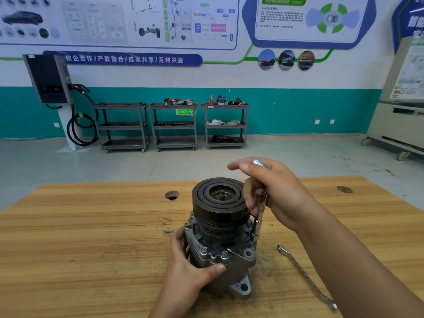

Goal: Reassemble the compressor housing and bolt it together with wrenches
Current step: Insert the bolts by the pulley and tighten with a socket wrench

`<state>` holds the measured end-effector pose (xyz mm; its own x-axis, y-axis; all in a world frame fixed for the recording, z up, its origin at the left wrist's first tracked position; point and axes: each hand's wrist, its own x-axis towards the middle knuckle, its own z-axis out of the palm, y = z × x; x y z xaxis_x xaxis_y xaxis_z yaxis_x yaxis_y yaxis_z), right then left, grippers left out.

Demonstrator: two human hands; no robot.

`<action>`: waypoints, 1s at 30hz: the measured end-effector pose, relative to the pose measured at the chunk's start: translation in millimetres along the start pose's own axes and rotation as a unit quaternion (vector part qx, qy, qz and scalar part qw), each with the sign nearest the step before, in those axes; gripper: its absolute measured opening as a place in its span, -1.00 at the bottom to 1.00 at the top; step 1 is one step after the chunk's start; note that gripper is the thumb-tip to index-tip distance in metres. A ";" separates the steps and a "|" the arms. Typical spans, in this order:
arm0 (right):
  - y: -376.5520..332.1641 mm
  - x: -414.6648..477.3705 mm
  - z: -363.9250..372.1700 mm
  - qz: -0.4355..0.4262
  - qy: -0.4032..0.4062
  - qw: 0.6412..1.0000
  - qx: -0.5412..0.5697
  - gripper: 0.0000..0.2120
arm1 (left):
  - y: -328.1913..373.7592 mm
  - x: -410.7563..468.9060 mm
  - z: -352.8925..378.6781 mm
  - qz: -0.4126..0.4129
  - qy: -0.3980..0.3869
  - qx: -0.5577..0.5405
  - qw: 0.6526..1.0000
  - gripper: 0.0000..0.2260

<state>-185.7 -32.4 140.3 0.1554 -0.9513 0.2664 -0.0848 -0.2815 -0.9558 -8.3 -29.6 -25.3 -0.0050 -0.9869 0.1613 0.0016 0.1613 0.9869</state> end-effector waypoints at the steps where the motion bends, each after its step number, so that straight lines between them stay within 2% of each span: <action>1: -0.1 1.8 -1.4 0.016 -0.016 0.999 0.027 -0.76 | -0.7 -0.1 -0.7 0.000 -0.001 -0.001 1.000 0.02; 7: 4.8 2.5 -8.3 0.045 0.003 0.963 0.265 -0.70 | 1.6 0.3 1.3 -0.003 -0.004 0.011 1.000 0.11; 10: 13.4 -5.6 -10.8 0.035 -0.007 0.939 0.341 -0.61 | -1.8 0.8 1.1 0.006 0.001 0.020 1.000 0.01; 13: 16.7 -11.4 -11.4 0.017 -0.001 0.924 0.381 -0.68 | -4.4 1.1 -0.8 0.008 0.003 0.018 1.000 -0.05; 17: 18.5 -12.4 -11.8 -0.010 -0.011 0.926 0.378 -0.77 | -4.9 1.0 -1.1 0.010 0.004 0.020 1.000 -0.07; 21: 19.4 -11.7 -16.2 -0.064 -0.034 0.944 0.322 -0.83 | -3.0 -0.2 -1.0 0.013 0.002 0.023 1.000 -0.10; 24: 19.7 -10.9 -25.1 -0.097 -0.036 0.965 0.241 -0.77 | 0.4 -1.1 -0.5 0.012 -0.002 0.023 1.000 -0.08; 28: 12.8 -7.3 -38.8 -0.133 -0.015 0.991 0.013 -0.73 | 4.5 -1.9 0.2 0.009 -0.009 0.026 1.000 -0.04; 30: 1.7 -4.1 -45.2 -0.163 -0.008 0.974 -0.156 -0.72 | 6.0 -2.1 0.6 0.003 -0.008 0.029 1.000 0.02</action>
<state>-230.9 -34.6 143.2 0.2393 -0.8032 0.5456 -0.3223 -0.5958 -0.7356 -8.9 -26.6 -19.7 -0.0202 -0.9856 0.1678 -0.0554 0.1687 0.9841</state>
